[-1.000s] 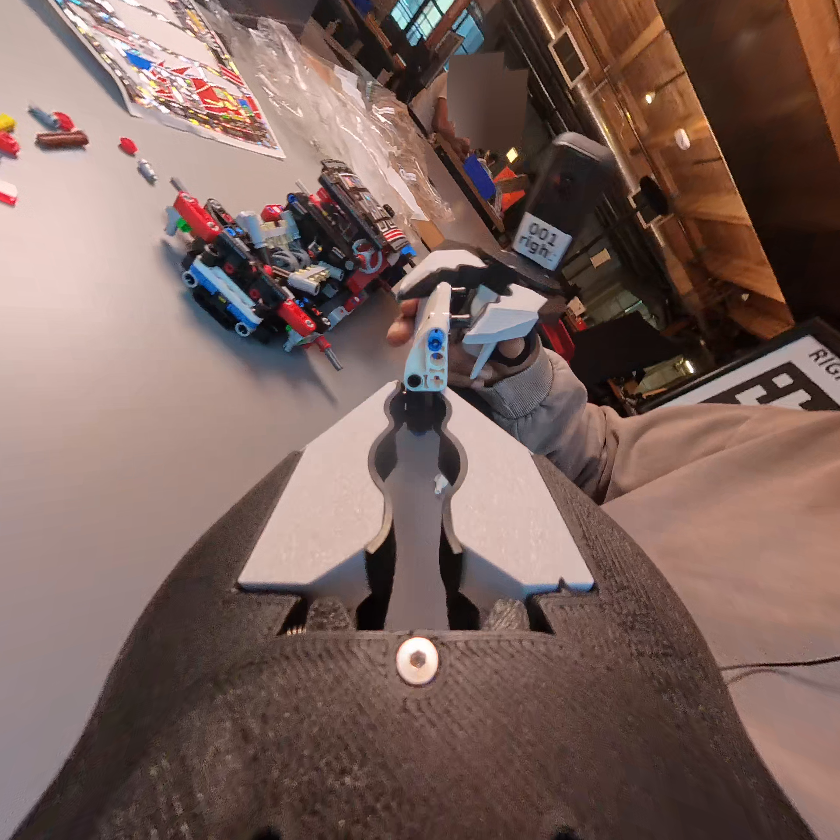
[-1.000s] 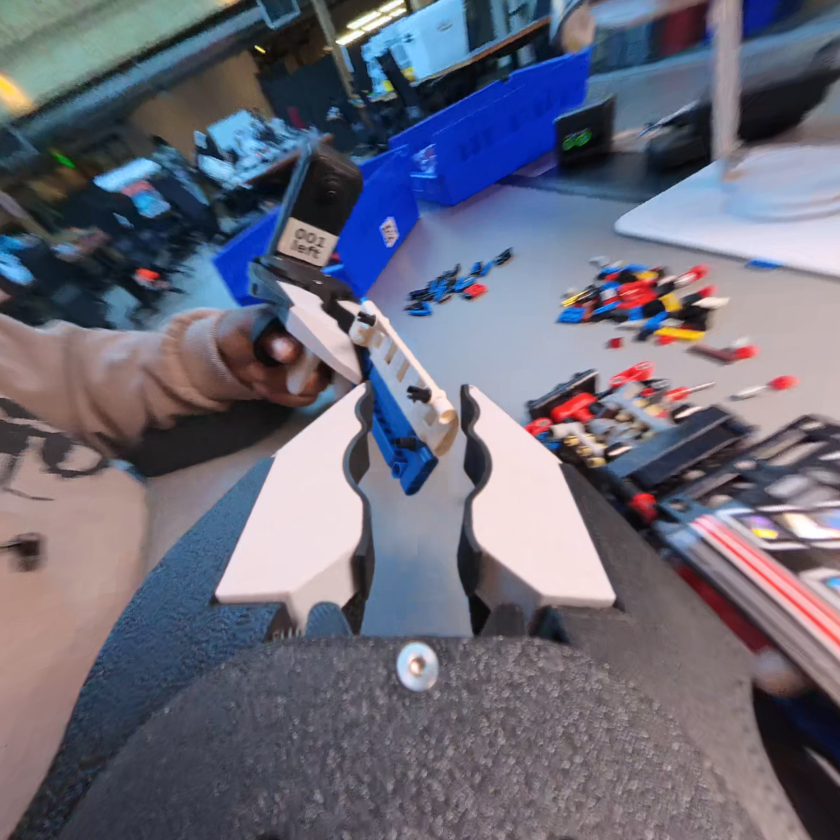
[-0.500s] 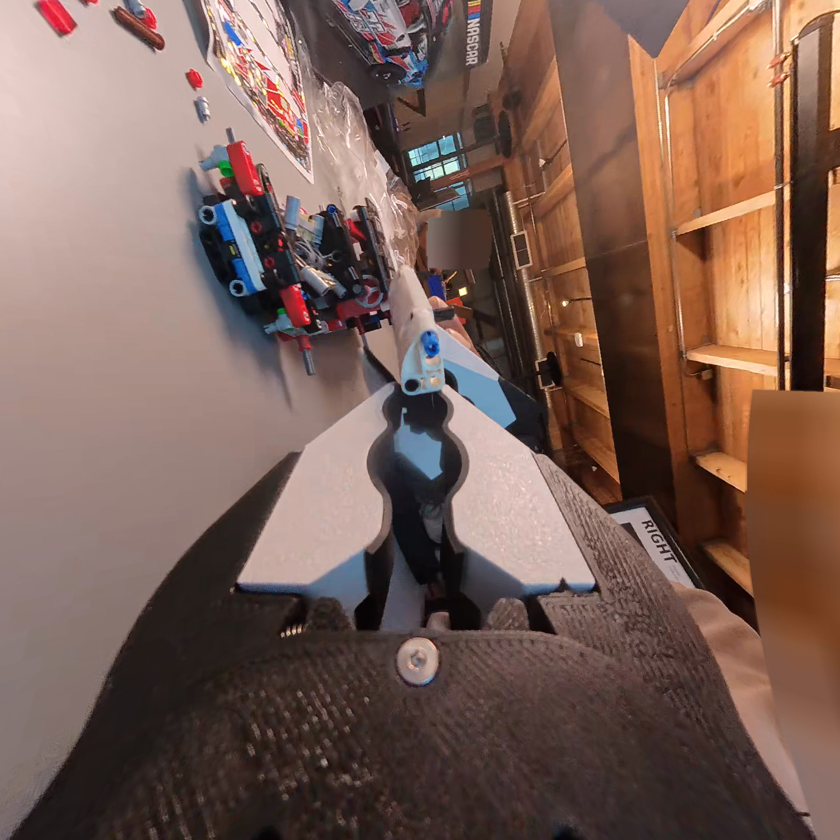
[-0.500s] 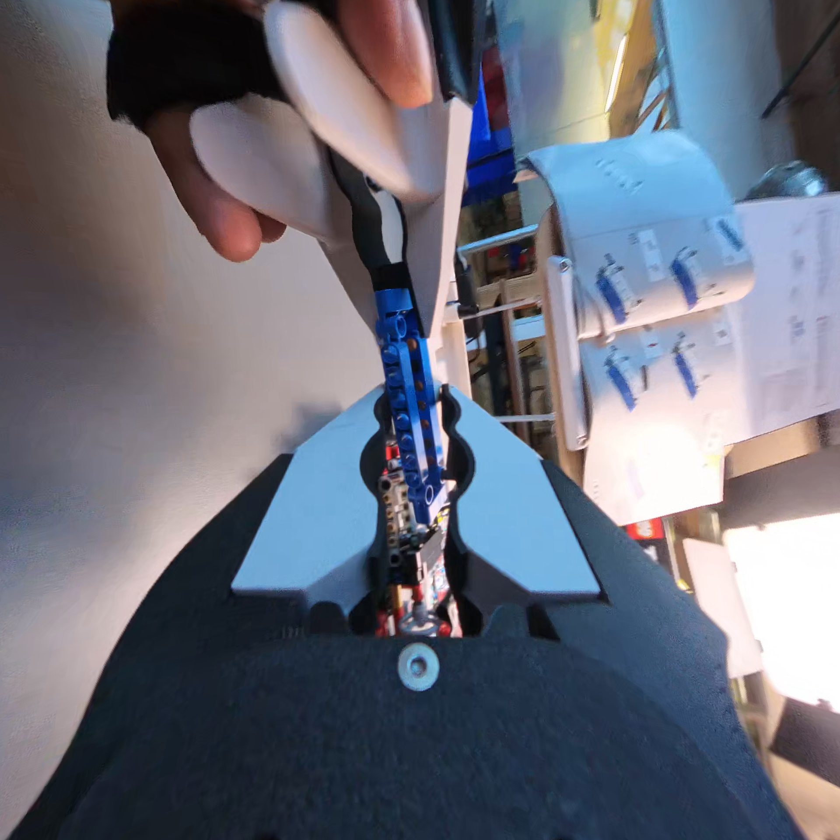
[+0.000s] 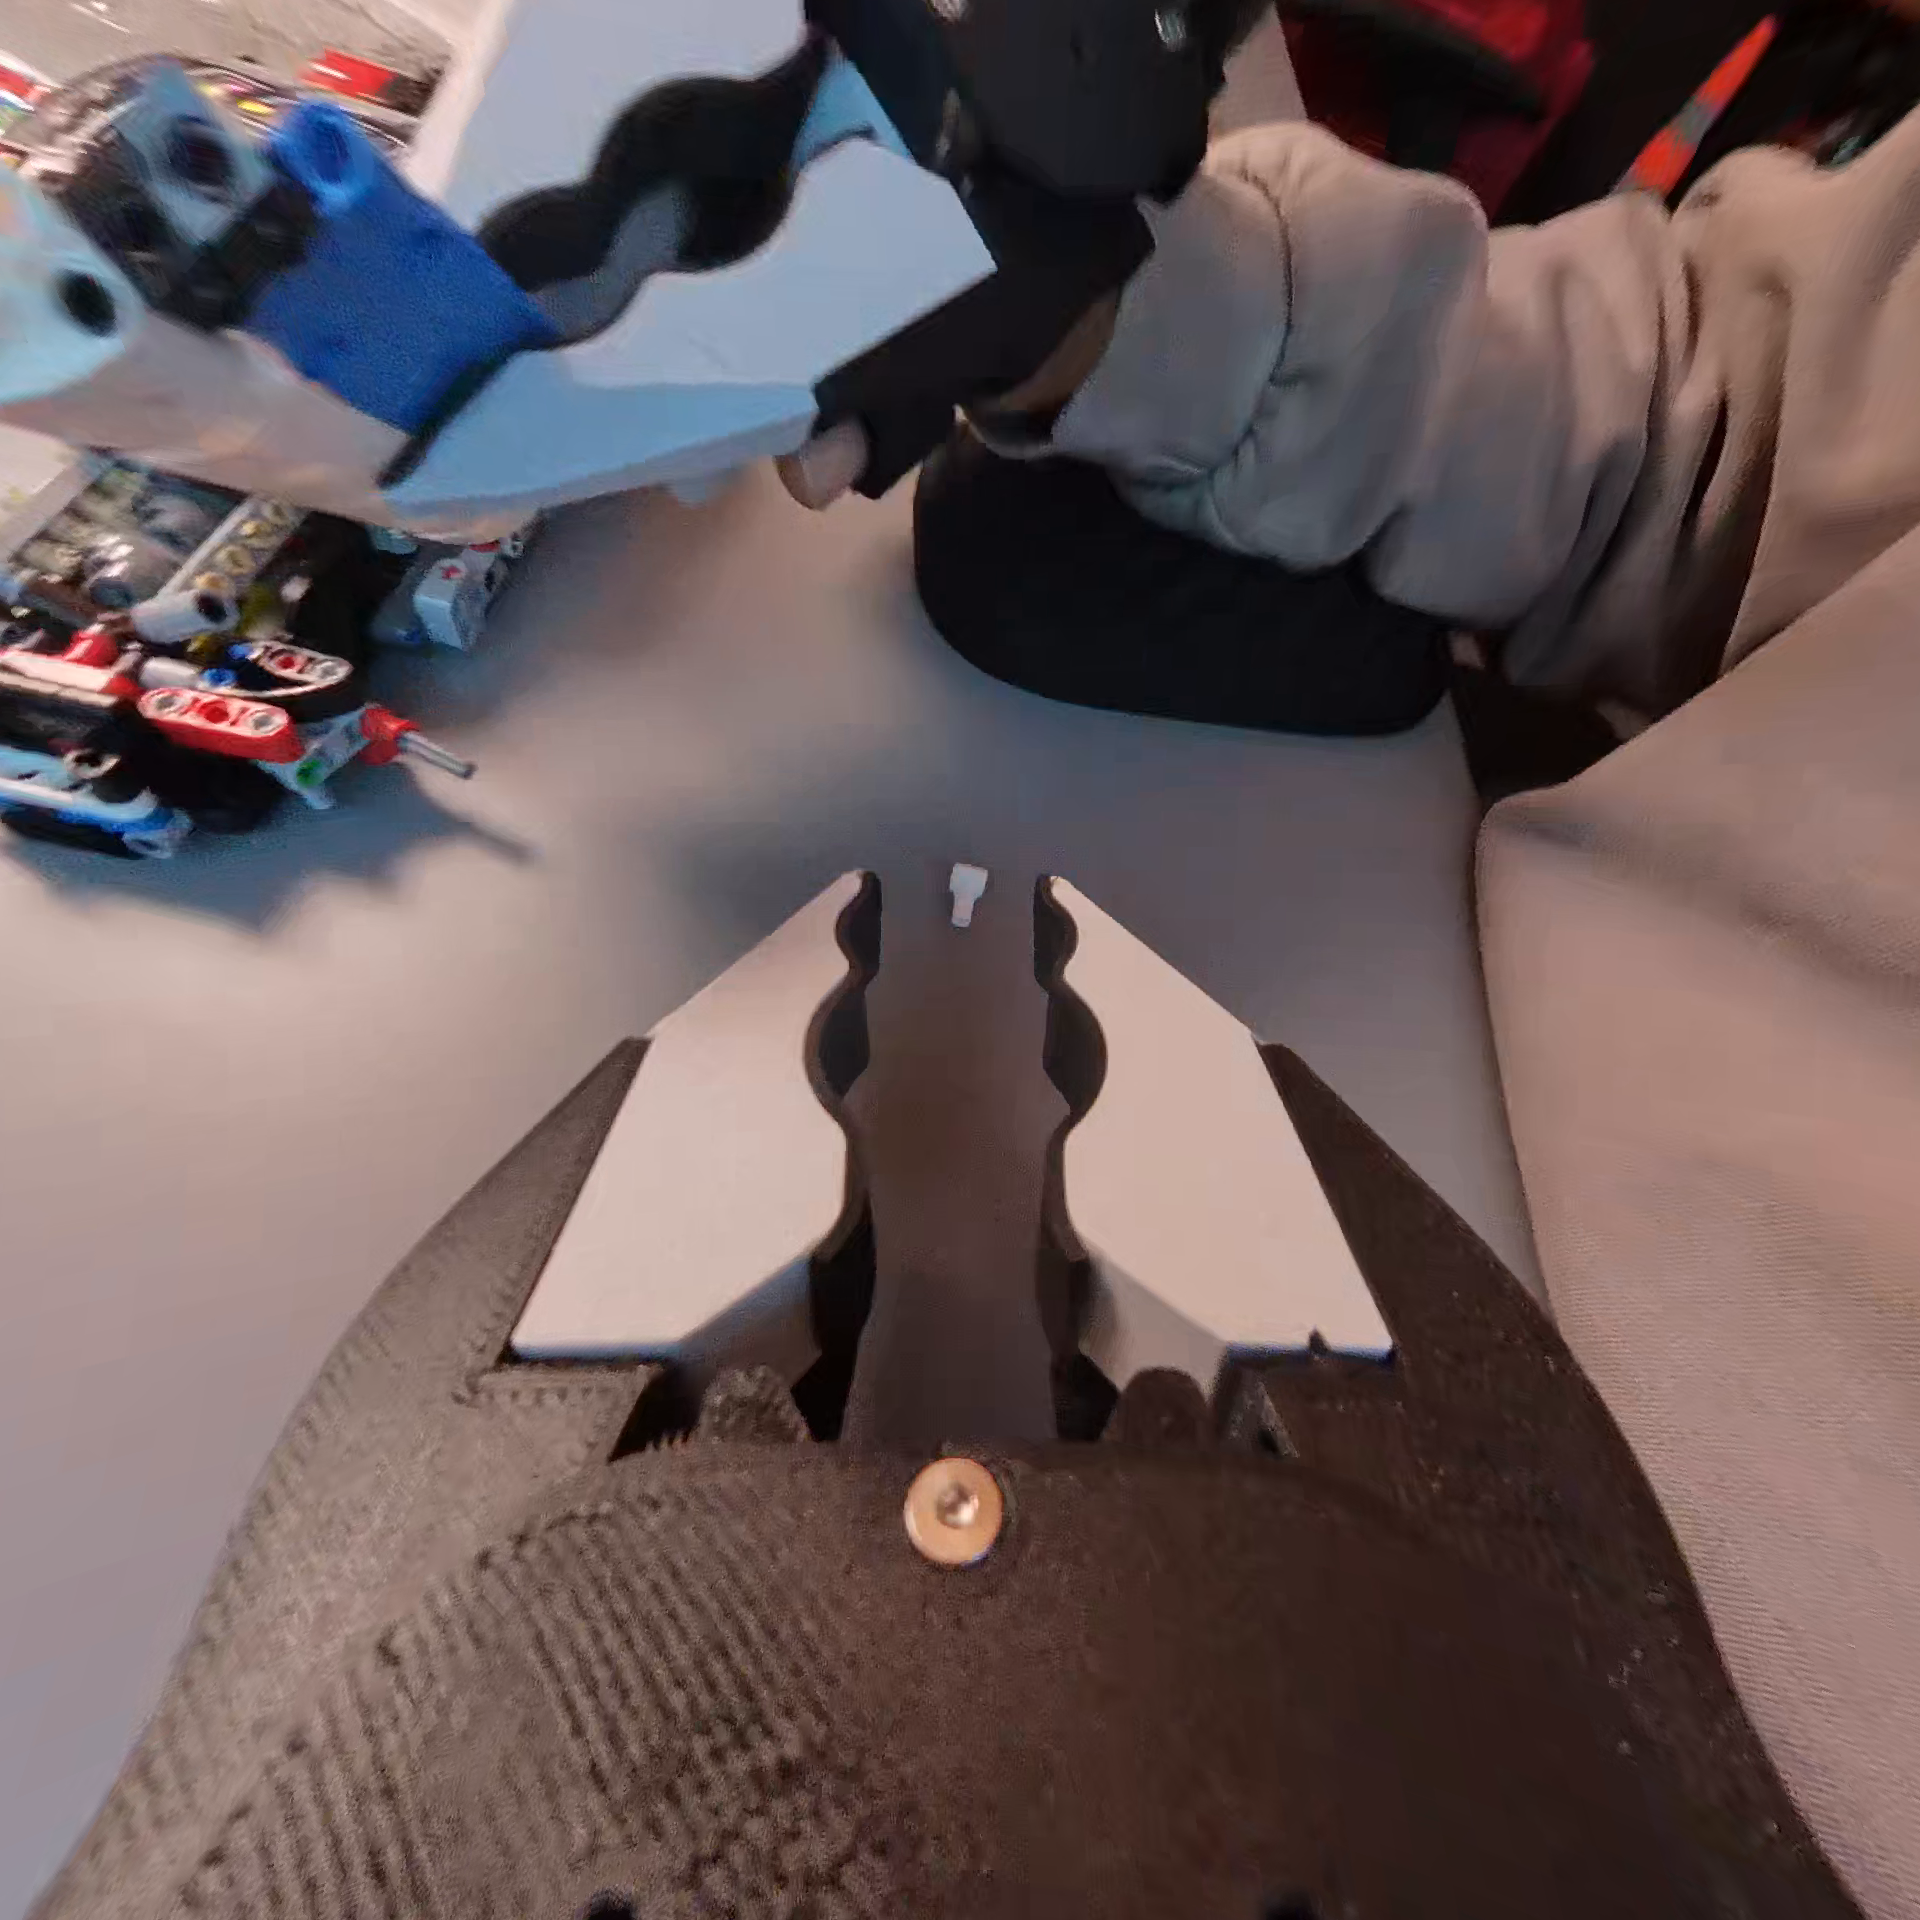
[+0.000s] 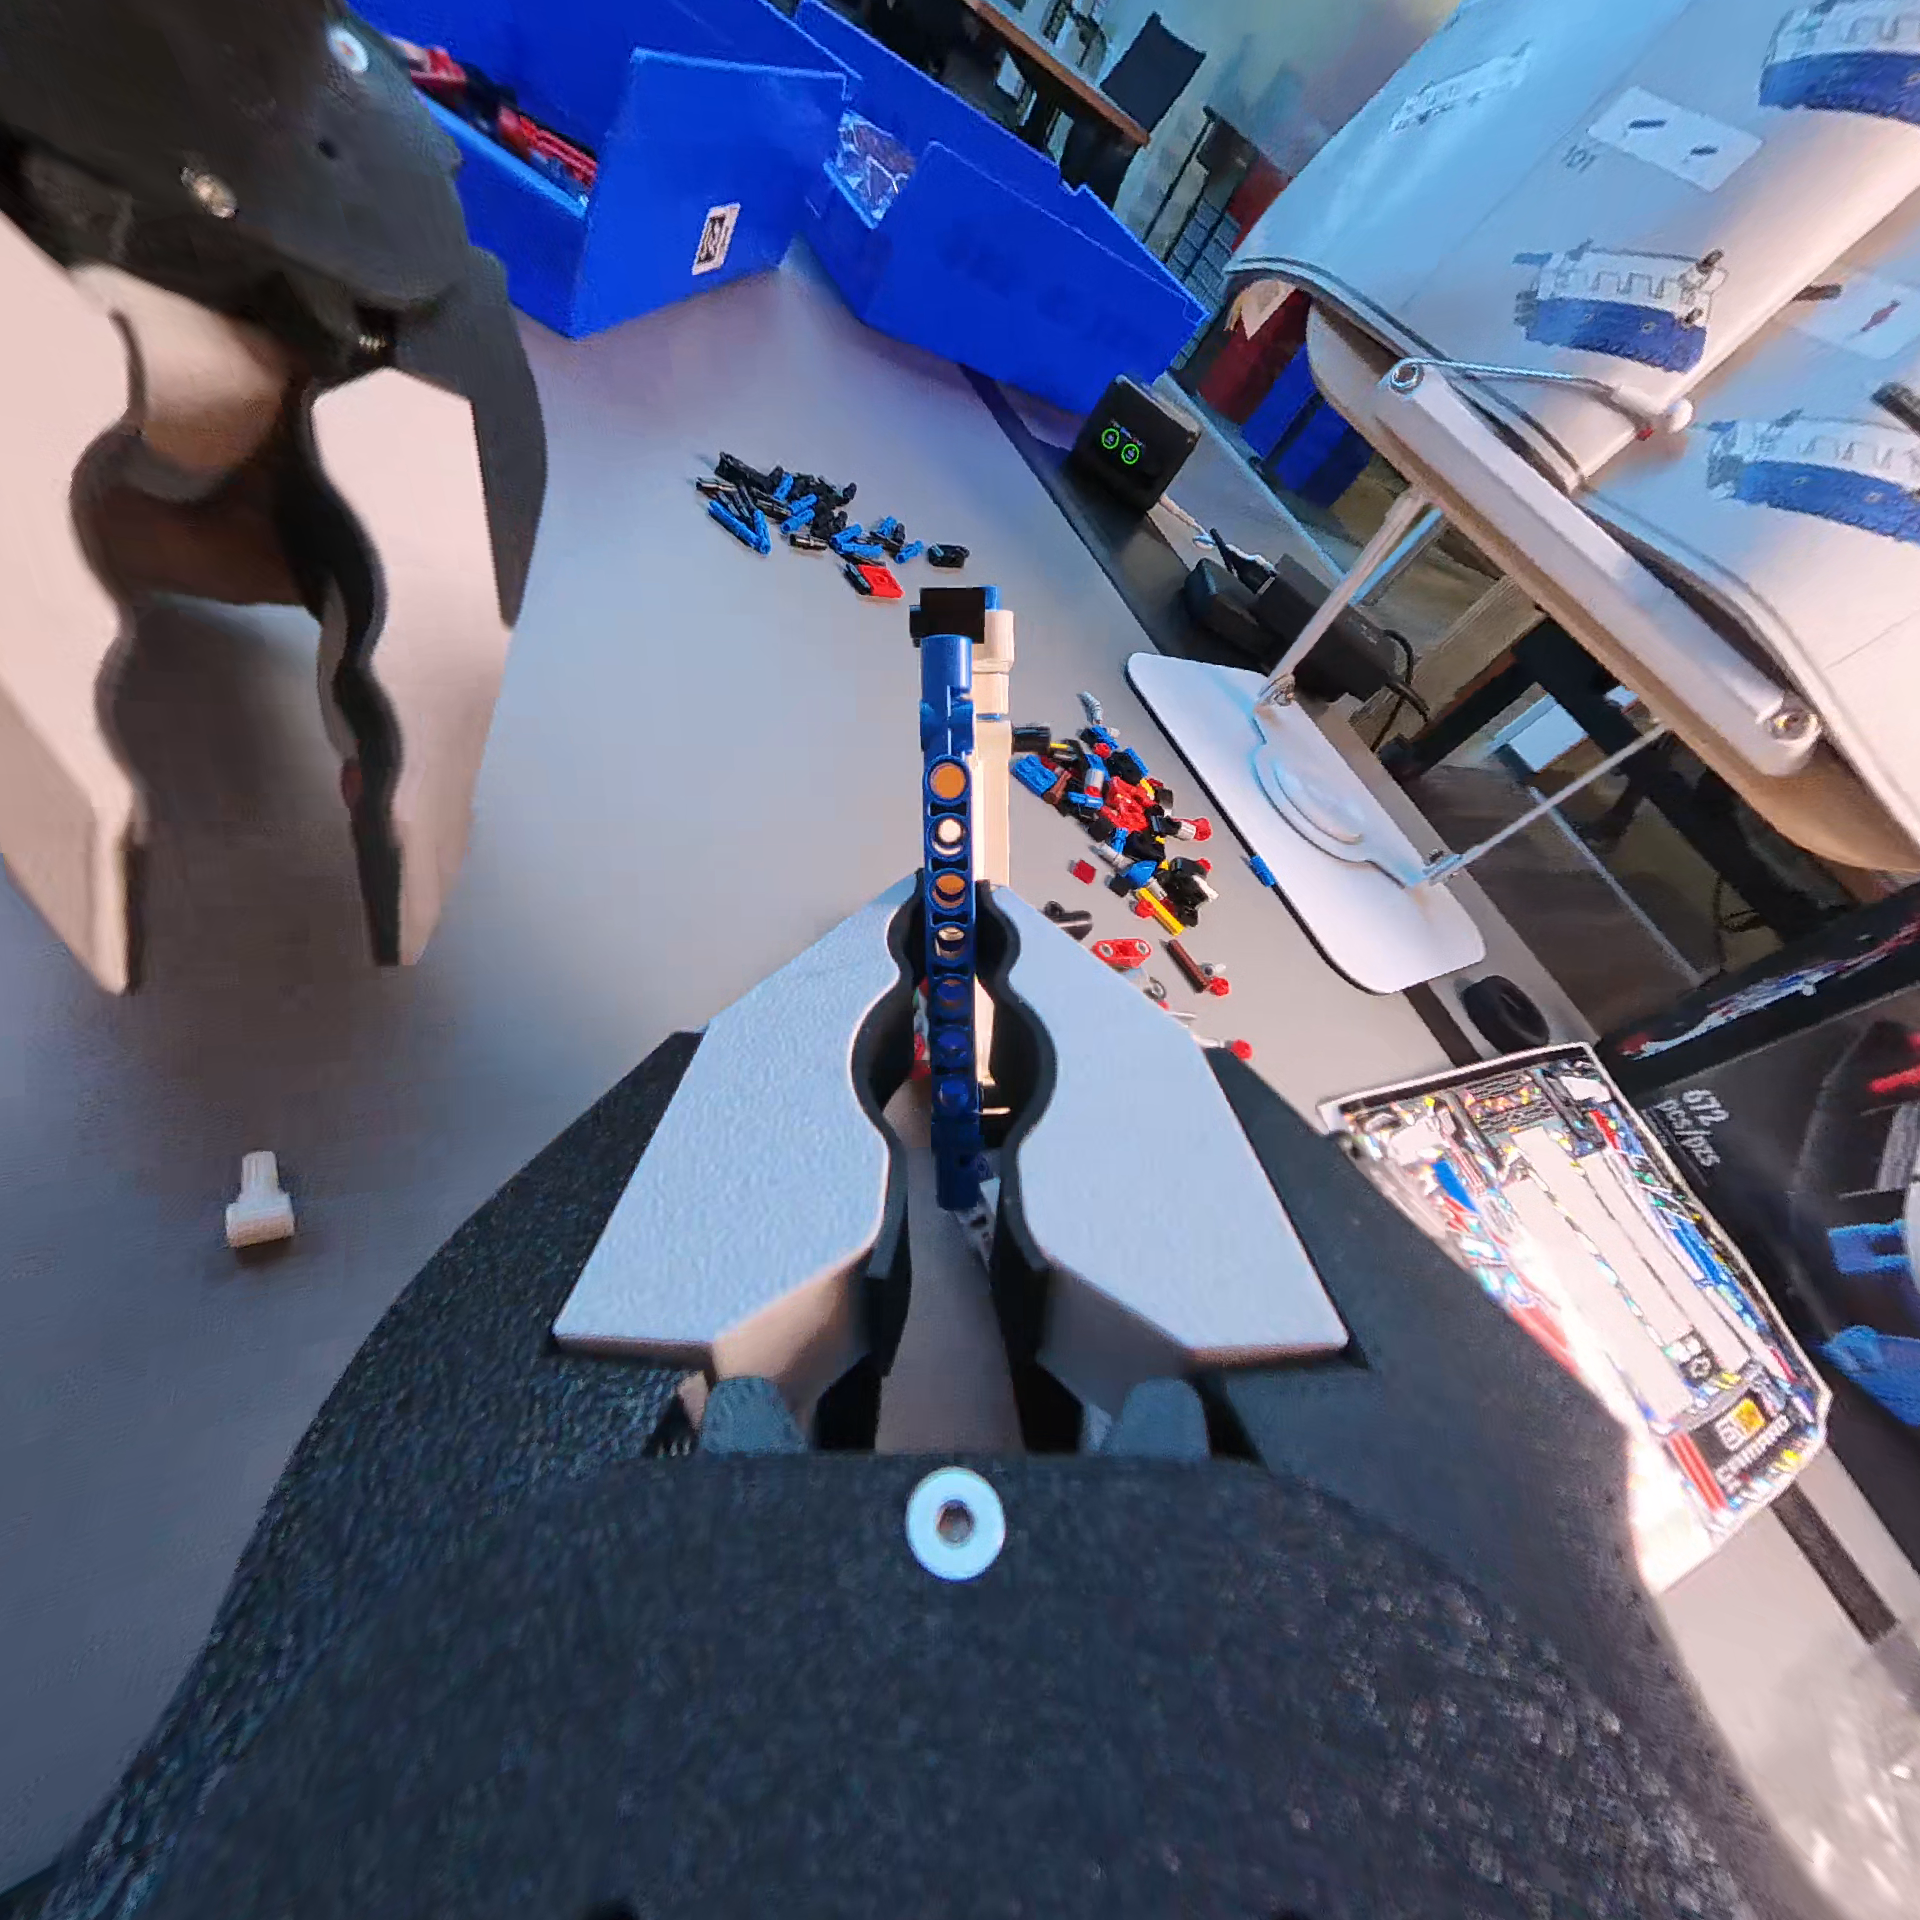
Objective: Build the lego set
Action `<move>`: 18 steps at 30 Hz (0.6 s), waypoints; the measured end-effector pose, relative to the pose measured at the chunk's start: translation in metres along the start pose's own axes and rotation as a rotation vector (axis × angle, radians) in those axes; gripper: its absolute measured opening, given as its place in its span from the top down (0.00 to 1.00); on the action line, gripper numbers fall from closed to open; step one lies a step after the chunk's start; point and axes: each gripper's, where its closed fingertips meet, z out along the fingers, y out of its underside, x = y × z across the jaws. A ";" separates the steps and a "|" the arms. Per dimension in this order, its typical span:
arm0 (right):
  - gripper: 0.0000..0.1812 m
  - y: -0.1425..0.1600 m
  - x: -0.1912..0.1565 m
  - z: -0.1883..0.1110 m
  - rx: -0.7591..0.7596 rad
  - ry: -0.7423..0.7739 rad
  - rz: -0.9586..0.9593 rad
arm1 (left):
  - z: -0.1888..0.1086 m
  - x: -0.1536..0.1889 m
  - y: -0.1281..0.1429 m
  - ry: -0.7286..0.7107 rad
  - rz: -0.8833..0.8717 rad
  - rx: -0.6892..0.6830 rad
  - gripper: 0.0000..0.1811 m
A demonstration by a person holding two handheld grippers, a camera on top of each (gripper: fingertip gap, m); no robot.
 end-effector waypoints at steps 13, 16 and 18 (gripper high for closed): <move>0.97 0.007 0.009 -0.011 0.035 -0.005 0.124 | 0.047 0.002 0.019 -0.014 0.257 -0.300 0.91; 0.97 0.006 0.009 -0.014 0.036 -0.001 0.120 | 0.041 -0.002 0.022 -0.017 0.303 -0.364 0.96; 0.97 0.006 0.009 -0.014 0.038 -0.003 0.123 | 0.032 -0.005 0.025 -0.007 0.323 -0.370 0.96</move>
